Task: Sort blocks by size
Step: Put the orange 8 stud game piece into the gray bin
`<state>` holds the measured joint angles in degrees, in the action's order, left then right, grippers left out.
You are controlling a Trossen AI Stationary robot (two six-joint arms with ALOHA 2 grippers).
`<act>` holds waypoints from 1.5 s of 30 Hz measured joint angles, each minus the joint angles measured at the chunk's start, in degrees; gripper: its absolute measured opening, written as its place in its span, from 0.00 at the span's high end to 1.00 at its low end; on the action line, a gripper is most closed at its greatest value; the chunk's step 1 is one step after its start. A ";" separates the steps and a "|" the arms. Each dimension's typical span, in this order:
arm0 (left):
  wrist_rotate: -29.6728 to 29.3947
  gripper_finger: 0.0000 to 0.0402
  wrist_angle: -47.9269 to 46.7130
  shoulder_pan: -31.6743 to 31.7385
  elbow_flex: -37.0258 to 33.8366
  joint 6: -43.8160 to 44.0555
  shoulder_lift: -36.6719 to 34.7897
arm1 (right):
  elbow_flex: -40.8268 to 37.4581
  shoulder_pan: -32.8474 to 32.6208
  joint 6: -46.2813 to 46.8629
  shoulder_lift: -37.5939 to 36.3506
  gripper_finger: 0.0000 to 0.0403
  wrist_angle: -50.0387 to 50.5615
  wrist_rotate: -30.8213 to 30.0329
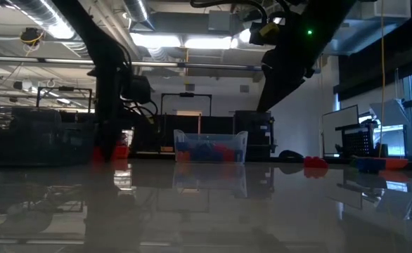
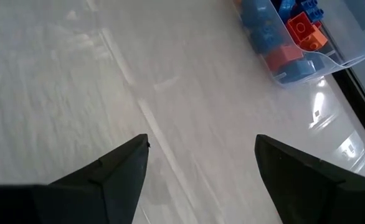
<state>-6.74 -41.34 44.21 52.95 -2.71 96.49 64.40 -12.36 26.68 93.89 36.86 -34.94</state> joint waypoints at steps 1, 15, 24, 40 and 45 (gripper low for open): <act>-0.02 0.68 0.02 -0.02 0.00 -0.65 0.00 | 0.00 0.00 0.00 0.00 0.27 0.00 0.00; -0.42 0.81 -2.03 -8.51 2.76 -3.37 -9.38 | 0.03 -1.96 -0.20 -1.52 0.27 3.13 2.85; 9.48 0.81 11.93 -21.83 0.35 -2.27 -28.24 | -4.13 -8.32 -10.35 -4.90 0.27 -12.65 1.95; 12.31 0.79 54.04 -41.71 -10.78 4.71 -28.36 | -20.35 3.54 -21.03 -0.04 0.27 -80.70 20.17; 11.86 0.80 62.57 -44.18 -10.91 5.76 -23.23 | -17.21 3.41 -21.38 2.87 0.27 -80.96 19.82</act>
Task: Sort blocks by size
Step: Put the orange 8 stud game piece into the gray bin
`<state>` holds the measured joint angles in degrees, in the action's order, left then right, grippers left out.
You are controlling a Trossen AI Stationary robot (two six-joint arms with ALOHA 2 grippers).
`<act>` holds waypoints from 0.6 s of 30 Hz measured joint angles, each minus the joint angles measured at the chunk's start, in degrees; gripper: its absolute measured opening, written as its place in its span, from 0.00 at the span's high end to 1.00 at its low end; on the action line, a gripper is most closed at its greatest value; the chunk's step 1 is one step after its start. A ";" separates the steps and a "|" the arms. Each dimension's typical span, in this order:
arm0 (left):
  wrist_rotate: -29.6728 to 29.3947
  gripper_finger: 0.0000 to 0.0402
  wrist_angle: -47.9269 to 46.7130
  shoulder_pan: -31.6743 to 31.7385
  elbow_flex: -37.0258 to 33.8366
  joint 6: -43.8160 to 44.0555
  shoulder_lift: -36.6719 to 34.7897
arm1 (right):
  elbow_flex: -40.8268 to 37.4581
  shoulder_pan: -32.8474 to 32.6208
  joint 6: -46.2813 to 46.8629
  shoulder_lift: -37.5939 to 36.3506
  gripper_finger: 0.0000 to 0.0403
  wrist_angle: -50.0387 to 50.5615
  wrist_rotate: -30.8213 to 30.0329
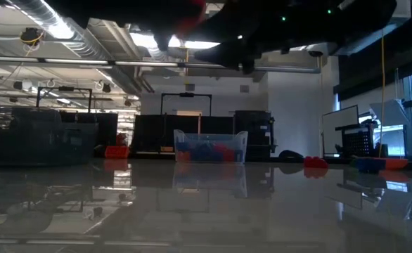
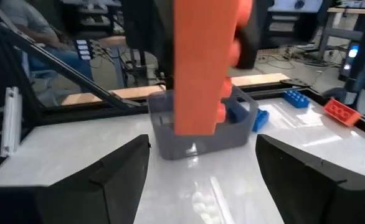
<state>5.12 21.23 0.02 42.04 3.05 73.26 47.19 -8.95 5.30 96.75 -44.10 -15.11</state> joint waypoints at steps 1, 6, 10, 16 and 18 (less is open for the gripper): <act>-0.03 0.80 1.83 -0.25 0.01 -0.03 1.02 | 0.34 -0.02 0.00 0.45 0.27 0.22 -0.33; 0.00 0.79 3.38 -0.86 0.03 0.78 3.72 | 2.69 -0.02 -1.52 1.51 0.29 0.21 1.22; -0.09 0.79 4.09 -0.88 0.03 1.26 4.61 | 3.46 -0.02 -2.61 1.51 0.40 0.26 1.23; 0.12 0.78 4.40 -1.22 0.04 1.05 4.11 | 3.68 -0.05 -3.00 1.51 0.70 0.86 1.39; -0.29 0.78 4.23 -1.16 0.04 0.88 4.06 | 3.68 -0.04 -3.06 1.51 0.78 0.67 1.18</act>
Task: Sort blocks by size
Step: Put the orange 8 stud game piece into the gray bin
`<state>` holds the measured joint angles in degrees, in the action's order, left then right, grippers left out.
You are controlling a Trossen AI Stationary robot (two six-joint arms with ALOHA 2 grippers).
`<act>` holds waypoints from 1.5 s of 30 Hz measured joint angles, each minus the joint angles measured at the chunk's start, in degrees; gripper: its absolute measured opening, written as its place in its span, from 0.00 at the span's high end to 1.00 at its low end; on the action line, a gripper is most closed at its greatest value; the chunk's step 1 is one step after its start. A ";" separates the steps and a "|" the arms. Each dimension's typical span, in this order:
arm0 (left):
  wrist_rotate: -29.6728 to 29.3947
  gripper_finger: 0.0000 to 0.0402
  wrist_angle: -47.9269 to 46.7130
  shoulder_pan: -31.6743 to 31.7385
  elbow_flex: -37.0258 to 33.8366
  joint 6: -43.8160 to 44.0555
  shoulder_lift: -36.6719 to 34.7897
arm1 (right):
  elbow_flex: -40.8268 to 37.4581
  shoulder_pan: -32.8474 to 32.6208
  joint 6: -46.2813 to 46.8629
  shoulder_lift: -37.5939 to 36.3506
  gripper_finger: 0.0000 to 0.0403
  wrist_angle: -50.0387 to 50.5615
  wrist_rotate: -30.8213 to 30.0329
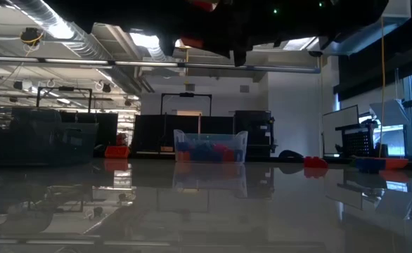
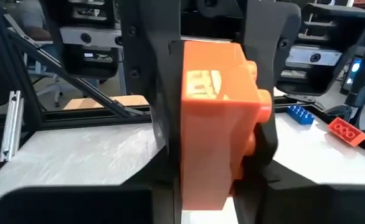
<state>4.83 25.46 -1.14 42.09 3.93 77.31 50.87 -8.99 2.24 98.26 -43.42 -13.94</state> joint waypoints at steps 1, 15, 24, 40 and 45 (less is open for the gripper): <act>0.08 0.78 -0.17 0.01 0.00 -0.42 -0.05 | 0.00 0.00 -0.38 0.00 0.78 -0.04 -0.02; 0.71 0.54 -22.48 3.46 0.87 -6.11 -10.91 | 0.02 -8.01 2.92 -16.13 0.78 32.31 -5.90; 0.34 0.54 -33.72 4.30 0.44 -5.60 -15.04 | 0.02 -21.60 49.89 -30.36 0.77 69.39 1.93; 0.30 0.54 -33.86 4.30 0.44 -7.03 -15.07 | -0.04 -51.17 127.15 -26.66 0.77 88.67 17.86; 0.30 0.54 -33.86 4.30 0.44 -7.20 -15.07 | -0.04 -54.95 132.26 -24.62 0.75 90.85 19.60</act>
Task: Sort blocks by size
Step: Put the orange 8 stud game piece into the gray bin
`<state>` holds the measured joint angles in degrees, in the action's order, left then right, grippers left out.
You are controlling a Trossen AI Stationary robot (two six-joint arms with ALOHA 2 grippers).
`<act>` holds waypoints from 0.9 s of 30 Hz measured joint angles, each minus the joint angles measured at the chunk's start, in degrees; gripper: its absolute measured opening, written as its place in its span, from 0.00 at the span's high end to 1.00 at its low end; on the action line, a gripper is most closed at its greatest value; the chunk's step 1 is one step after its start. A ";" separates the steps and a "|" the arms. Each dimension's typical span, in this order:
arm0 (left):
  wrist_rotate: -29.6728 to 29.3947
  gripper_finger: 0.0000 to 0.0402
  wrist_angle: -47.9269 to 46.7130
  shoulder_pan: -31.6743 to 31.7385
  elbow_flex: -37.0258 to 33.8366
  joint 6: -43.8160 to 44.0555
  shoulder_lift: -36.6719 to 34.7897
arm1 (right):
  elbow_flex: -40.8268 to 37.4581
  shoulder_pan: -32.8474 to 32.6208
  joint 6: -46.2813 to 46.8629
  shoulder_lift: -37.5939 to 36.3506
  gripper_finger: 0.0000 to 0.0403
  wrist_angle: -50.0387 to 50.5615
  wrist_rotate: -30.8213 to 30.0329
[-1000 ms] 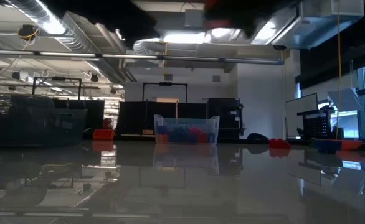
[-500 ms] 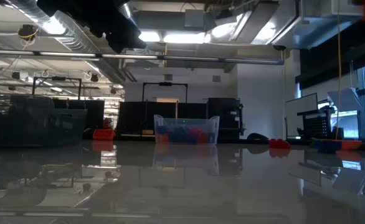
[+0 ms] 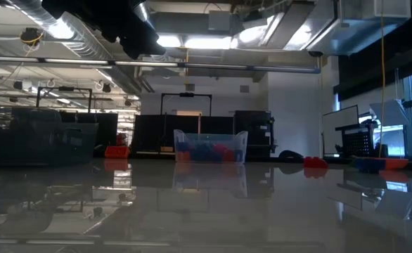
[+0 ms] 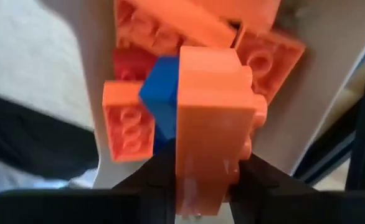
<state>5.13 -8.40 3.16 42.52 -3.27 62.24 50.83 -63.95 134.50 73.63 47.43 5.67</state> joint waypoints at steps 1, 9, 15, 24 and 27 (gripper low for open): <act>0.00 0.54 0.00 0.00 0.00 -0.01 0.00 | 0.00 0.15 0.00 0.43 0.74 0.49 -0.08; -0.02 0.54 0.00 0.00 0.00 0.24 0.00 | -0.02 0.97 0.04 0.69 0.55 2.00 8.49; -5.23 0.54 -0.20 0.11 -0.02 0.04 0.00 | 2.85 2.50 -1.47 -2.11 0.46 2.23 8.32; -22.94 0.54 -9.02 7.93 -0.04 4.55 0.02 | 8.33 11.90 -36.05 -6.85 0.44 8.43 -34.73; -28.79 0.54 -11.59 13.47 -0.04 7.22 0.02 | 8.33 15.79 -51.02 -6.87 0.44 8.44 -50.37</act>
<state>-23.66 -19.99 16.63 42.48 3.95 62.26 59.16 -48.16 83.47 66.76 55.87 -44.70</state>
